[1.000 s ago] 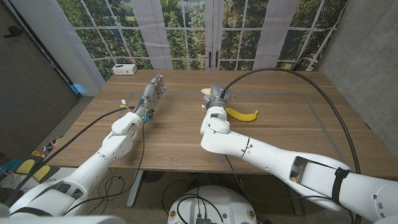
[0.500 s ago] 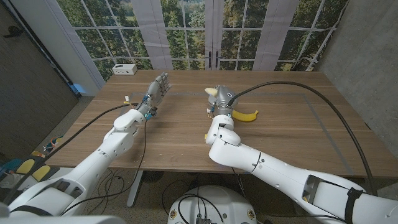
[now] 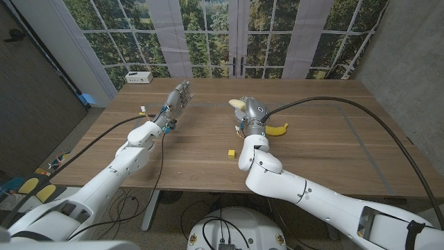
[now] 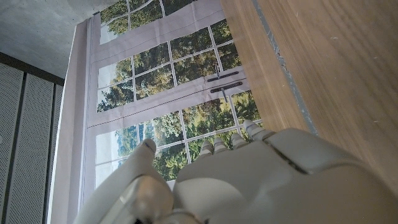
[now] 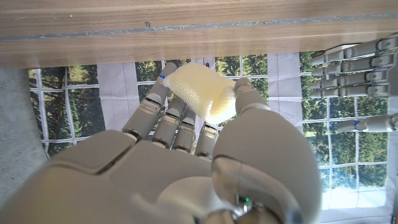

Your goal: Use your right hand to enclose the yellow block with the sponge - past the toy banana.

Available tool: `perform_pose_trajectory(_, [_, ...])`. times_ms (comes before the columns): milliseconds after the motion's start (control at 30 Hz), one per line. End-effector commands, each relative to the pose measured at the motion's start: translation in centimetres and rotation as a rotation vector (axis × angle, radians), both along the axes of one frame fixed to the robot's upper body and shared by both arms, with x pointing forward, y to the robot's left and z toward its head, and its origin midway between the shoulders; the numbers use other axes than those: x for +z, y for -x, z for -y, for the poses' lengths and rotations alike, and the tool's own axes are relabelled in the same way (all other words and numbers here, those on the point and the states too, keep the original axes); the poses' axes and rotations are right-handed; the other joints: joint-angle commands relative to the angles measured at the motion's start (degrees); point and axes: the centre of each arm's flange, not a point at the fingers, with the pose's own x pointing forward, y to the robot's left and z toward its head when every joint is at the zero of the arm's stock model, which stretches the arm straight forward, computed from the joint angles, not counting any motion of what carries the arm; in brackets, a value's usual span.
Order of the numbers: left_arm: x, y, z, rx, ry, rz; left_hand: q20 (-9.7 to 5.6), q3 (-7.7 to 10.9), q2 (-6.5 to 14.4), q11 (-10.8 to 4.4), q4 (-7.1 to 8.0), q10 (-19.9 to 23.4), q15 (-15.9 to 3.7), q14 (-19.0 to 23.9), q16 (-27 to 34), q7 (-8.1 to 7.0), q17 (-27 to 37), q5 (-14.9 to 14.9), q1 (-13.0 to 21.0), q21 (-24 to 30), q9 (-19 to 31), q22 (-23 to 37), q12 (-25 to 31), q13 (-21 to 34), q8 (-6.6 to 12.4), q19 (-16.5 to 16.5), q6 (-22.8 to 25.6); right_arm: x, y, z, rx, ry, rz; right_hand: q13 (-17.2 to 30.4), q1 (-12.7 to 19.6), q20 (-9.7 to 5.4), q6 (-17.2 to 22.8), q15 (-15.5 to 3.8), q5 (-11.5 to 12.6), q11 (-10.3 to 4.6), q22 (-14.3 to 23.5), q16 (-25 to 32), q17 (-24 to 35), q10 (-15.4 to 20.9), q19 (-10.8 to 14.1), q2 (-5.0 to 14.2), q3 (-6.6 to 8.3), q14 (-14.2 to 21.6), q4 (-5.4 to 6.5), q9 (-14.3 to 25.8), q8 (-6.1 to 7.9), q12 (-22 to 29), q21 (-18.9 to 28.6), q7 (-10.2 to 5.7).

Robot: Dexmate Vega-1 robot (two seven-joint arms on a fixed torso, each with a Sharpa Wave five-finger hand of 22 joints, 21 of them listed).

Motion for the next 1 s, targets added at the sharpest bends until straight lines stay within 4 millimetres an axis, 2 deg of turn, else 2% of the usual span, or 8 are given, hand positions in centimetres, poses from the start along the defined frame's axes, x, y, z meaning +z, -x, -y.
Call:
perform_pose_trajectory(33, [0.0,0.7,0.3,0.001,-0.015,0.001,0.09,-0.02,0.0,0.17,-0.41,-1.3,0.06,-3.9,0.2,-0.25,0.2,-0.2,0.4,-0.2,0.3,0.3,-0.2,0.2,-0.03,0.3,-0.2,-0.7,1.3,0.2,0.091,0.098,0.066,0.1,0.6,-0.43,0.7,-4.72,0.0,-0.48,0.2,-0.1,0.1,0.5,-0.1,-0.24,-0.14,-0.2,-0.14,0.2,-0.03,-0.2,-0.2,0.25])
perform_pose_trajectory(433, [0.0,1.2,0.8,0.004,-0.02,0.004,0.05,-0.11,0.0,0.07,-0.43,-1.3,0.08,-3.9,0.2,-0.27,0.2,-0.3,0.4,-0.2,0.3,0.3,-0.2,0.2,-0.02,0.3,-0.2,-0.7,1.8,0.9,0.205,0.204,0.147,0.1,0.9,-0.64,1.9,-5.28,0.0,-1.4,0.2,-0.3,0.2,1.2,0.0,-0.44,-0.4,-0.6,-0.26,0.2,-0.09,-0.2,-0.2,-0.18])
perform_pose_trajectory(667, [0.0,1.3,1.1,0.009,-0.024,0.001,0.05,-0.13,0.0,0.01,-0.44,-1.3,0.1,-3.9,0.2,-0.31,0.2,-0.3,0.4,-0.2,0.3,0.3,-0.2,0.2,-0.03,0.3,-0.2,-0.6,2.1,2.1,0.266,0.215,0.171,0.1,1.0,-0.65,2.3,-5.46,0.1,-1.35,0.2,-0.3,0.1,1.8,0.0,-0.63,-0.57,-0.6,-0.28,0.2,-0.23,-0.1,-0.3,-0.24])
perform_pose_trajectory(1000, [0.4,1.5,1.8,0.008,-0.035,0.002,0.03,-0.18,0.0,-0.05,-0.46,-1.2,0.13,-3.8,0.2,-0.31,0.2,-0.3,0.4,-0.2,0.3,0.3,-0.2,0.2,0.0,0.4,-0.2,-1.5,3.2,3.8,0.353,0.309,0.192,0.1,1.0,-0.99,3.1,-6.19,0.1,-1.44,0.2,-0.4,0.0,2.7,0.2,-0.65,-0.71,-0.1,-0.22,0.2,-0.35,-0.1,-0.3,0.0])
